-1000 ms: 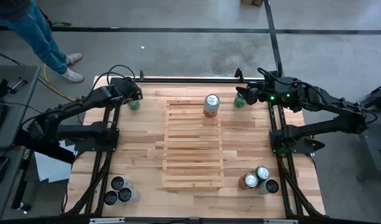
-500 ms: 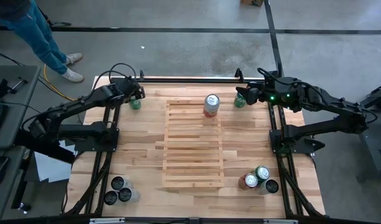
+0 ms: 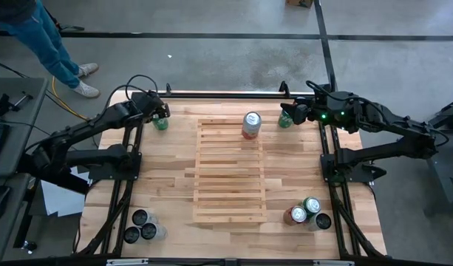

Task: Place canned beverage on shelf
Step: Put the top left green soda can on the shelf

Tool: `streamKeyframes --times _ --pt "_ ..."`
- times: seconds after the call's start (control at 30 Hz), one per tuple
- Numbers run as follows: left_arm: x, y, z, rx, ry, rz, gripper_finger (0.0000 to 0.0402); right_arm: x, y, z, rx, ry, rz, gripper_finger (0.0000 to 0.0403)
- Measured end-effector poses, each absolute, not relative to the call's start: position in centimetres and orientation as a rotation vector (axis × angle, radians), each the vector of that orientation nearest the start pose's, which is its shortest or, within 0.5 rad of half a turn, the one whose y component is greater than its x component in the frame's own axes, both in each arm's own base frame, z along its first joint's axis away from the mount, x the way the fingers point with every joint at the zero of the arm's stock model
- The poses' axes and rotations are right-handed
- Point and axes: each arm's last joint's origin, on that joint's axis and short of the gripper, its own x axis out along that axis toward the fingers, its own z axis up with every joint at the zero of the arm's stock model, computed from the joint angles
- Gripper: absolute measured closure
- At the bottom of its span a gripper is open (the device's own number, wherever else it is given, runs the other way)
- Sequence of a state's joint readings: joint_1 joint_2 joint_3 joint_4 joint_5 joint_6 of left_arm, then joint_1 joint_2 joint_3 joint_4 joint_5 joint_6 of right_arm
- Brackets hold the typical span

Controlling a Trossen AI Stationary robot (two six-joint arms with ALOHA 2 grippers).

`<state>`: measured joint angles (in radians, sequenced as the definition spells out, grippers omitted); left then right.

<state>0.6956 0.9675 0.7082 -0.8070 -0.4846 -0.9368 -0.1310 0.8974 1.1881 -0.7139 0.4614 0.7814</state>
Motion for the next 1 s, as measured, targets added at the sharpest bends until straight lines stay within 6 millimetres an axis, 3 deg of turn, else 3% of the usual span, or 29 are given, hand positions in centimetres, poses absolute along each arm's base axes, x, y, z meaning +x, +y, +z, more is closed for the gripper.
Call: streamKeyframes --times 1.0 --pt "13.5 13.0 21.1 -0.874 0.63 1.534 0.0088 15.5 -3.3 39.9 0.679 0.171 -0.714 0.0008"
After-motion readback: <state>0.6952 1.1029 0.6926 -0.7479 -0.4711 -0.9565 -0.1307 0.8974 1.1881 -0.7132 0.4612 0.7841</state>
